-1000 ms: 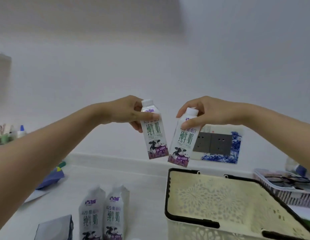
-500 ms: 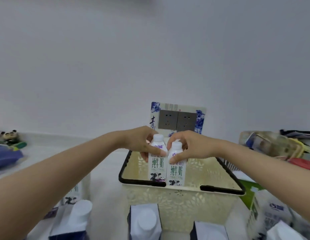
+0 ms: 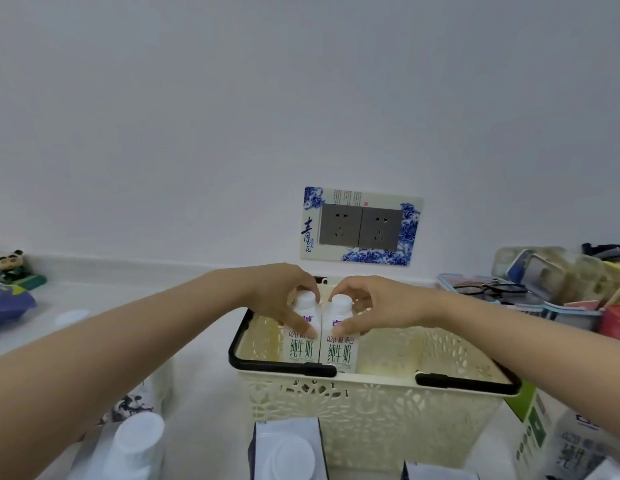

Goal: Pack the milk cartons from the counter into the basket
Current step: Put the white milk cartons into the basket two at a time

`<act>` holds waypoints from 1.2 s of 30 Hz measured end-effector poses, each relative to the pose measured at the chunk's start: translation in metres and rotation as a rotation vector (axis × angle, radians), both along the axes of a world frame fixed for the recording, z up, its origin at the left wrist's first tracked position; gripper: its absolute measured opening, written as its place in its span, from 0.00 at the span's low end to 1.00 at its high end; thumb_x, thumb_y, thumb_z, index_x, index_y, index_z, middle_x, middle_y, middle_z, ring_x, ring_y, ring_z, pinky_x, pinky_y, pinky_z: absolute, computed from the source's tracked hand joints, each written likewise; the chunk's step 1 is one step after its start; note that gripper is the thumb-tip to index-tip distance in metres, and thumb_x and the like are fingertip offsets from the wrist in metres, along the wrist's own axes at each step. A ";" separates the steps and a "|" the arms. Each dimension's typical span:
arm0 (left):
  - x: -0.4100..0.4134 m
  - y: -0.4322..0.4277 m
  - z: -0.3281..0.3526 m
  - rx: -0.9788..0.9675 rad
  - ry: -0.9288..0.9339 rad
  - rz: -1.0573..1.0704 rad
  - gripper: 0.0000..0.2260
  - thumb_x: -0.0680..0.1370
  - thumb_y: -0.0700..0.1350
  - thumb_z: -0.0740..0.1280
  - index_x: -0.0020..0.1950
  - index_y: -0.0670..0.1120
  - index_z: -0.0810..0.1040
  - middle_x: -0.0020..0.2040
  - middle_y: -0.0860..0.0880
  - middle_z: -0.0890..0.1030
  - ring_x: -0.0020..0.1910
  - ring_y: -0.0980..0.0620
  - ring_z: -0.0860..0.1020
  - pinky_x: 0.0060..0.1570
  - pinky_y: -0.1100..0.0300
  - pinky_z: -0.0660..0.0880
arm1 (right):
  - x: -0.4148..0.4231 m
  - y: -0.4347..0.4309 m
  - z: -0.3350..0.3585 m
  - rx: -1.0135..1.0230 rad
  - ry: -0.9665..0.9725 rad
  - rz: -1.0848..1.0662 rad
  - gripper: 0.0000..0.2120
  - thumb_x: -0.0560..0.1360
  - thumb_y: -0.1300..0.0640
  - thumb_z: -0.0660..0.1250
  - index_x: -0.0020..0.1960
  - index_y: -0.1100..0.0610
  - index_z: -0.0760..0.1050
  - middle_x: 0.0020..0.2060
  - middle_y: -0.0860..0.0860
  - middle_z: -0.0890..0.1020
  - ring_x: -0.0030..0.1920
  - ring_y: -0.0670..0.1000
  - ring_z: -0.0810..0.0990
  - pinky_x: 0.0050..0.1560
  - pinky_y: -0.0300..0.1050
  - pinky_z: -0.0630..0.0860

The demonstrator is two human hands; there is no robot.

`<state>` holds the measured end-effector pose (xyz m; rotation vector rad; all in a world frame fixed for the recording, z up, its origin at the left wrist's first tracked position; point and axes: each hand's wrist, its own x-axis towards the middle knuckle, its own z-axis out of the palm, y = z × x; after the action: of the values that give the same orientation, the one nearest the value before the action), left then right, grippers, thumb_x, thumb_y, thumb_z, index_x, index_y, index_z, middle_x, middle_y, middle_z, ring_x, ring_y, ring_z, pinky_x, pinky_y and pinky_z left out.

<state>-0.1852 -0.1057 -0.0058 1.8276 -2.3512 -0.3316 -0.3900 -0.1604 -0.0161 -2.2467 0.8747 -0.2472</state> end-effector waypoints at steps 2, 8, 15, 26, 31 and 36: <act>0.008 0.006 0.002 -0.097 0.057 -0.022 0.23 0.68 0.59 0.74 0.60 0.54 0.77 0.53 0.60 0.78 0.41 0.63 0.77 0.41 0.68 0.71 | -0.008 0.004 0.003 0.029 -0.010 -0.075 0.23 0.69 0.49 0.76 0.60 0.54 0.73 0.51 0.49 0.79 0.46 0.43 0.82 0.45 0.38 0.81; 0.030 0.020 0.002 -0.202 0.040 0.059 0.21 0.67 0.63 0.72 0.57 0.57 0.81 0.55 0.62 0.77 0.63 0.57 0.72 0.68 0.50 0.63 | -0.010 0.016 0.005 0.507 0.103 -0.226 0.26 0.63 0.34 0.68 0.52 0.51 0.77 0.58 0.55 0.77 0.53 0.54 0.82 0.53 0.46 0.82; 0.032 0.011 -0.003 -0.188 0.239 0.111 0.18 0.67 0.57 0.76 0.55 0.56 0.83 0.59 0.55 0.72 0.63 0.55 0.71 0.64 0.60 0.66 | 0.021 0.010 -0.015 0.674 0.156 -0.216 0.18 0.75 0.39 0.63 0.54 0.51 0.79 0.44 0.49 0.87 0.44 0.46 0.85 0.46 0.40 0.82; 0.042 0.008 -0.008 -0.044 0.493 0.096 0.13 0.72 0.49 0.74 0.56 0.49 0.84 0.55 0.53 0.83 0.51 0.59 0.80 0.54 0.66 0.75 | 0.052 0.013 -0.029 0.604 0.031 -0.331 0.26 0.74 0.39 0.65 0.64 0.55 0.75 0.60 0.53 0.81 0.61 0.51 0.79 0.64 0.47 0.74; 0.049 0.008 -0.010 -0.058 0.507 0.111 0.13 0.72 0.50 0.74 0.55 0.50 0.84 0.55 0.53 0.83 0.53 0.57 0.80 0.51 0.69 0.75 | 0.054 0.006 -0.034 0.596 0.022 -0.301 0.25 0.73 0.37 0.65 0.62 0.53 0.77 0.62 0.53 0.81 0.64 0.51 0.78 0.66 0.49 0.73; 0.048 0.004 -0.010 -0.073 0.487 0.118 0.13 0.71 0.49 0.75 0.54 0.49 0.84 0.55 0.52 0.83 0.56 0.55 0.79 0.54 0.65 0.75 | 0.054 0.001 -0.035 0.591 0.033 -0.305 0.26 0.72 0.36 0.66 0.61 0.53 0.77 0.61 0.53 0.81 0.63 0.52 0.78 0.66 0.49 0.73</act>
<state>-0.1373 -0.1018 -0.0162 1.6168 -1.8936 -0.5909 -0.3360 -0.1593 -0.0507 -1.5746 1.1361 -0.0721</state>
